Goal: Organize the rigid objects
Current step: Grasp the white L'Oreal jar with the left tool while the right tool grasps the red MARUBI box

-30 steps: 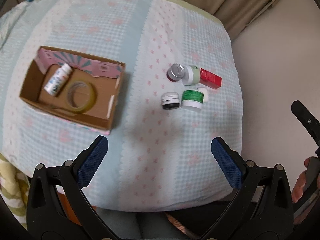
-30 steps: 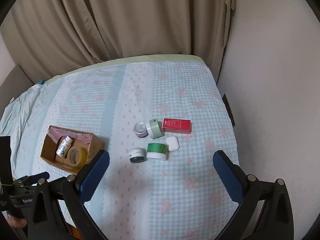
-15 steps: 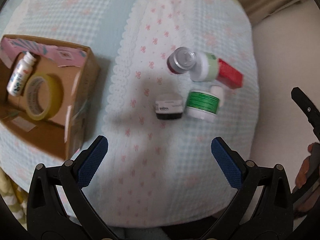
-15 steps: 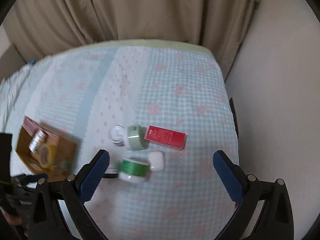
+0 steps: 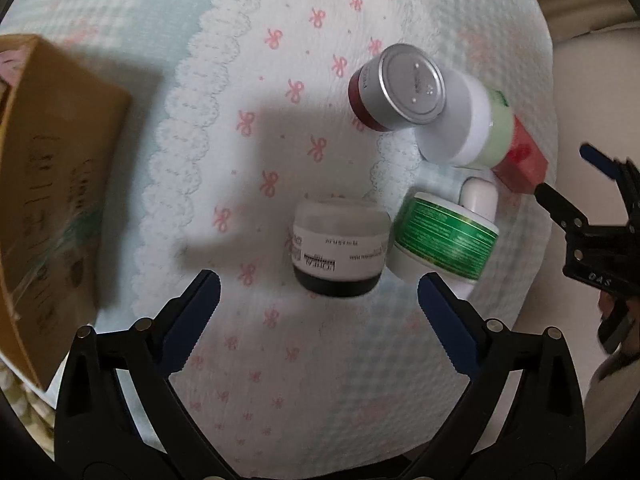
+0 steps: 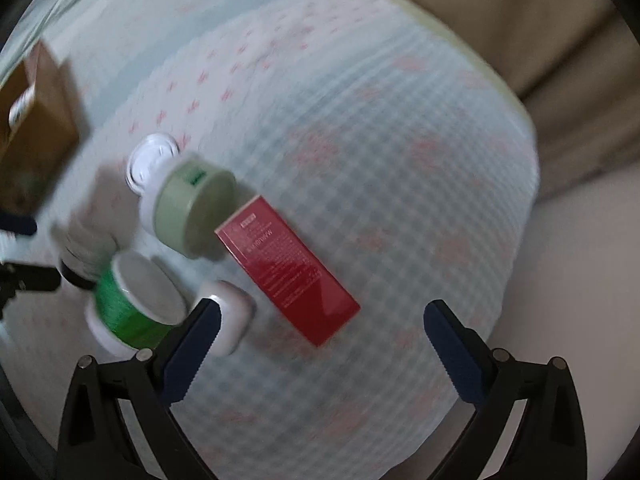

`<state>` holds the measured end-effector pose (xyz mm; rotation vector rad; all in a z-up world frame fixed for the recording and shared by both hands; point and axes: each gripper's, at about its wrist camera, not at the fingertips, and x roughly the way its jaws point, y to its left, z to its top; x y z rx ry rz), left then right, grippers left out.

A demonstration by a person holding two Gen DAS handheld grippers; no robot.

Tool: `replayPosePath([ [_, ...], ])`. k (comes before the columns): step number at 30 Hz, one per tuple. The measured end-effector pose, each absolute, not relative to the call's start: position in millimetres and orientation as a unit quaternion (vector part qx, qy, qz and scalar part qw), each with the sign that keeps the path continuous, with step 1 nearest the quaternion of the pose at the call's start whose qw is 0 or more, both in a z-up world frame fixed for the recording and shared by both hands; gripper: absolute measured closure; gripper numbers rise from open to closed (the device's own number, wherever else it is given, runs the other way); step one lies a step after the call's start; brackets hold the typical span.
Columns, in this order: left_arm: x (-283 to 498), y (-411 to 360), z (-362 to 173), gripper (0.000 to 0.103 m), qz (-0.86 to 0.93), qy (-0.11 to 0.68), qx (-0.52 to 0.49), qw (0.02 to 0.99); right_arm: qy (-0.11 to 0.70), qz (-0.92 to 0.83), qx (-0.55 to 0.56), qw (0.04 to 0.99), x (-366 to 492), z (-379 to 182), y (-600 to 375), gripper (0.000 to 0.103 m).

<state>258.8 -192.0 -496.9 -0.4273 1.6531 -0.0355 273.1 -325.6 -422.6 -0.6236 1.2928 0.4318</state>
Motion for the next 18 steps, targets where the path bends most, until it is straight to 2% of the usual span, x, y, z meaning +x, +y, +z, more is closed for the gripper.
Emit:
replayPosePath([
  [3,261.9,-196.0,-509.3,0.004,-0.012,0.737,-0.178,0.651,0.589,0.219,-0.314,0.712,279.4,-438.0,-323.8,0.006],
  [6,262.5,-198.3,-524.3,0.013,-0.007,0.749,-0.177,0.638,0.588,0.244,-0.350,0.687,283.4,-456.6,-319.0,0.009],
  [10,262.7,-199.2,-536.6,0.014,-0.009,0.754,-0.189,0.629,0.582,0.272,-0.380,0.666,283.6,-472.2,-312.5,0.010],
  [13,266.9,-208.2,-541.8,0.016,-0.008,0.757,-0.169,0.632,0.576,0.294,-0.404,0.647,280.0,-483.0,-306.4,0.024],
  [14,268.5,-210.1,-543.6,0.021,-0.009,0.757,-0.167,0.631,0.577,0.300,-0.410,0.639,278.3,-487.5,-304.1,0.030],
  [18,278.1,-217.3,-547.1,0.031,-0.011,0.758,-0.164,0.632,0.575,0.318,-0.419,0.627,274.3,-492.5,-299.5,0.042],
])
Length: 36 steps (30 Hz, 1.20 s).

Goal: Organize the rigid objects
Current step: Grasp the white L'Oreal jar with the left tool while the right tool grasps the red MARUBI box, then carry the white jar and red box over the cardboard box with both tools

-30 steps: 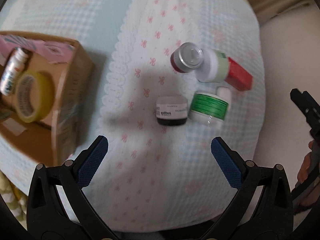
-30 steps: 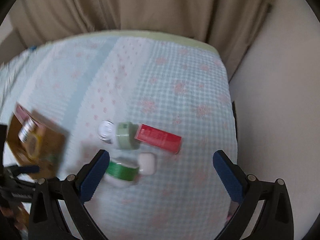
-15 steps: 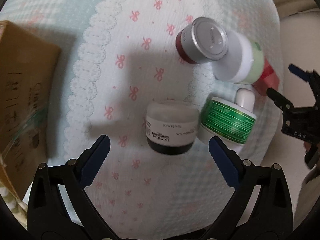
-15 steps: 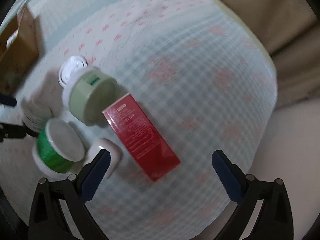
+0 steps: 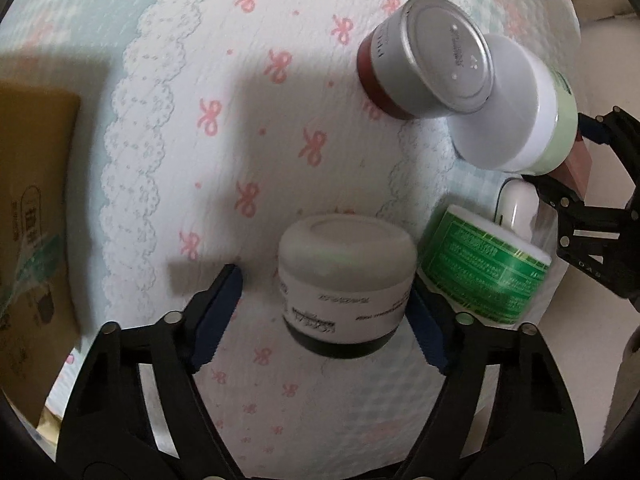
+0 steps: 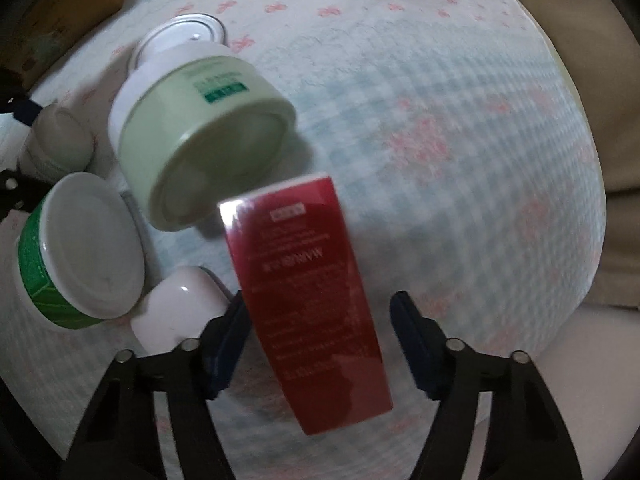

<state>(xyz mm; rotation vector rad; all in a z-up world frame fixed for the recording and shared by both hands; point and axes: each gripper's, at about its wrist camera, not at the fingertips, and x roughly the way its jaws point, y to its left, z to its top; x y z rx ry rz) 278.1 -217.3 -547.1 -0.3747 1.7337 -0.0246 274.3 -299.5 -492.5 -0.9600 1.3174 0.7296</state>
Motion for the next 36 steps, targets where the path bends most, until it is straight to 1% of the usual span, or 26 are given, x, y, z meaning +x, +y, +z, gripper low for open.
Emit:
replayPosePath([
  [2,282.1,-222.4,-546.1,0.040,-0.020,0.755,-0.160,0.636,0.571,0.321,-0.419,0.628,271.8,-490.6,-298.8,0.052],
  [3,282.8,-224.7,-545.8,0.048,-0.026,0.754,-0.160,0.637,0.569,0.321,-0.421,0.629,271.1,-489.3,-297.6,0.054],
  [4,284.6,-227.5,-545.3,0.049,-0.030,0.754,-0.159,0.637,0.567,0.320,-0.423,0.630,269.3,-488.8,-297.1,0.054],
  [11,287.4,-234.4,-542.3,0.049,-0.034,0.751,-0.143,0.643,0.568,0.306,-0.420,0.638,257.4,-482.5,-286.0,0.058],
  [17,279.5,-221.6,-523.0,0.049,-0.034,0.741,-0.144,0.654,0.580,0.287,-0.390,0.656,242.6,-467.2,-282.7,0.061],
  [20,276.6,-216.3,-510.3,0.049,-0.033,0.734,-0.150,0.662,0.593,0.274,-0.353,0.670,249.7,-449.3,-294.3,0.062],
  [24,270.4,-206.3,-479.3,0.049,-0.034,0.714,-0.148,0.683,0.616,0.236,-0.282,0.696,256.0,-425.4,-309.0,0.063],
  [29,255.9,-187.1,-438.6,0.049,-0.047,0.690,-0.153,0.706,0.634,0.184,-0.176,0.730,257.0,-382.1,-328.9,0.063],
  [34,236.5,-169.9,-376.6,0.049,-0.060,0.655,-0.156,0.737,0.618,0.129,-0.101,0.769,237.0,-325.2,-328.2,0.063],
  [36,227.0,-162.0,-348.2,0.049,-0.065,0.637,-0.155,0.752,0.609,0.113,-0.092,0.780,227.6,-300.4,-320.3,0.063],
])
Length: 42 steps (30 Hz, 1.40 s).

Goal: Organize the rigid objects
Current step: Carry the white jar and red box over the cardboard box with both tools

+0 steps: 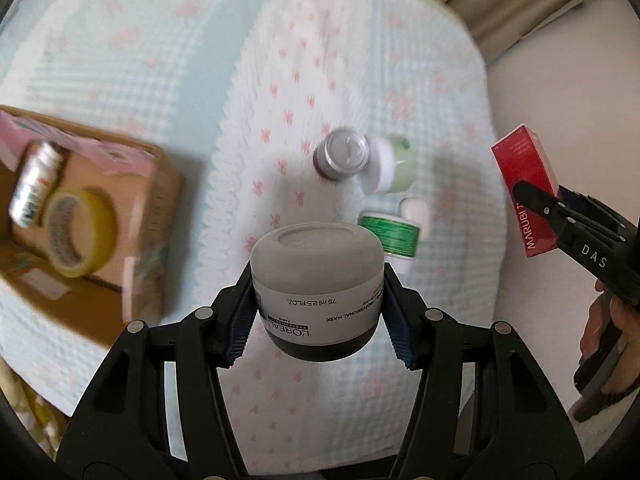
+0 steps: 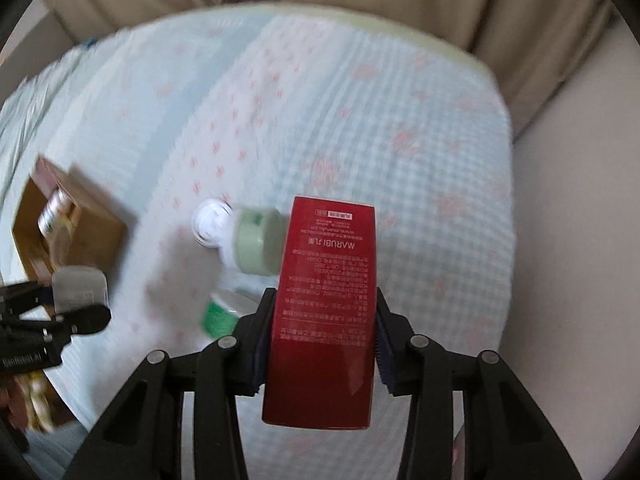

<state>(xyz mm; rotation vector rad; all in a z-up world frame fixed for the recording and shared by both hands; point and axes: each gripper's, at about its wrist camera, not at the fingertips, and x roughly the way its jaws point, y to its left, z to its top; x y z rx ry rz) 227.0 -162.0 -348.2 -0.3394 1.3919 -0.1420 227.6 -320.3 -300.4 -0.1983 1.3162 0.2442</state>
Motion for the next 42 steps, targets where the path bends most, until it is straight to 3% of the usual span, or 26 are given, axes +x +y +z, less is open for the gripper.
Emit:
replayPosePath([
  [10,183.3,-96.1,-249.0,0.049,-0.045,0.570,-0.167,0.803,0.545,0.112,-0.054,0.829,192.8,-181.9,-252.7,0.063],
  [16,152.5,-42.9,-211.7,0.049,-0.023,0.551,-0.165,0.818,0.523,0.139,-0.041,0.840,168.7,-149.7,-202.0,0.063],
  [29,155.5,86.0,-218.5,0.049,-0.025,0.558,-0.169,0.812,0.544,0.150,-0.018,0.825,130.1,-175.1,-93.6,0.063],
  [42,222.7,178.9,-283.2,0.049,-0.094,0.611,-0.077,0.782,0.594,0.051,0.094,0.797,133.8,-240.0,-3.9,0.063],
])
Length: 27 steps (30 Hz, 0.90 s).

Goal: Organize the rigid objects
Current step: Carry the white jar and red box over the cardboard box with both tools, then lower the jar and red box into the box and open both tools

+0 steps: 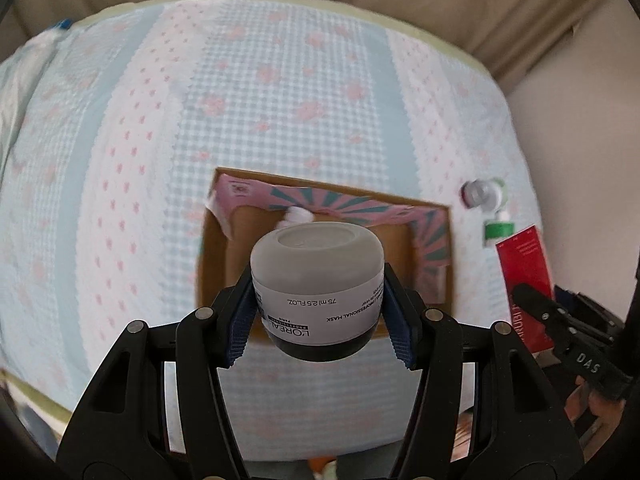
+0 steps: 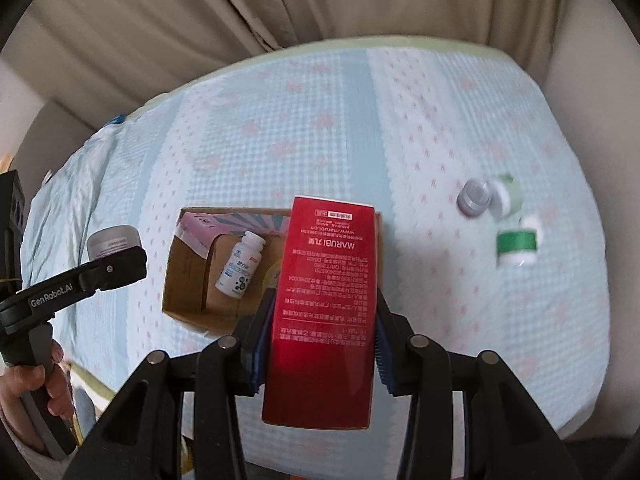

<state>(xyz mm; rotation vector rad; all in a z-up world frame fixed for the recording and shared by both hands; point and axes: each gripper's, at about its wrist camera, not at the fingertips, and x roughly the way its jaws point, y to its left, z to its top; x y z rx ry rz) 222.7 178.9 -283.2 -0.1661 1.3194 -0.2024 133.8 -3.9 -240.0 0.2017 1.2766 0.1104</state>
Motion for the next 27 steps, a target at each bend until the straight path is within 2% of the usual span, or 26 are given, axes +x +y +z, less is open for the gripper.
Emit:
replayPosePath([
  [14,270.0,182.6,-391.8,0.049,-0.117,0.681,-0.004,0.723,0.645,0.021,0.114,0.755,162.3,-332.9,31.9,0.063],
  [27,303.7,154.9,-446.7,0.049,-0.134,0.703,0.079,0.694,0.681,0.000,0.118,0.723,196.5,-396.4,26.7,0.063],
])
